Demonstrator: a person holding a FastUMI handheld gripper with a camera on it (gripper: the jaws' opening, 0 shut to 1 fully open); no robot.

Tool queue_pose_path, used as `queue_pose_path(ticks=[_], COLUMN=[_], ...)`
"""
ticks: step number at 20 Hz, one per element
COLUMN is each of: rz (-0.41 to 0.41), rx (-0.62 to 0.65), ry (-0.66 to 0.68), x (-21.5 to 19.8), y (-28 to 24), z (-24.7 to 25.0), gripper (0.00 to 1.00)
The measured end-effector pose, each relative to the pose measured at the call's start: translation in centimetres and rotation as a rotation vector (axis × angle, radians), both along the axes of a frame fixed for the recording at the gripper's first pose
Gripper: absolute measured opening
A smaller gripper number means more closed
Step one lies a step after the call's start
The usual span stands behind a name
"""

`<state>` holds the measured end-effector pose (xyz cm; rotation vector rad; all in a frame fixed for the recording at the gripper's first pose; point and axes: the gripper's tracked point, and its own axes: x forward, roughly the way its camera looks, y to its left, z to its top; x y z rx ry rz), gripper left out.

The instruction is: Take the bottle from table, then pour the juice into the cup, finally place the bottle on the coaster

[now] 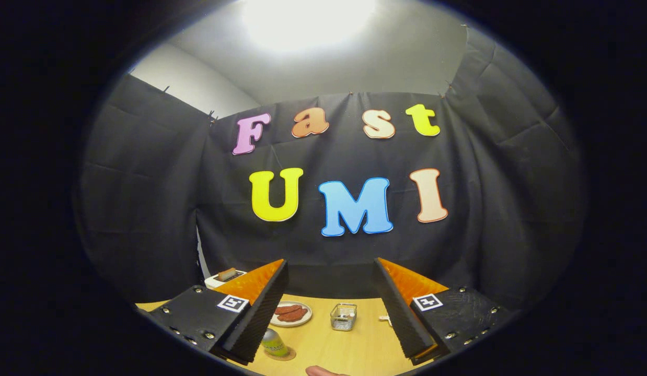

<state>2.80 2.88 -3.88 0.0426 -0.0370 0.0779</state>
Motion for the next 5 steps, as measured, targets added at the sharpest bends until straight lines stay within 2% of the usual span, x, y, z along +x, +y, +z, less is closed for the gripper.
queue_pose_path(ticks=[5], rz=[0.000], rx=[-0.018], ry=[0.017], x=[-0.6], y=[-2.0], z=[-1.5], gripper=[0.98])
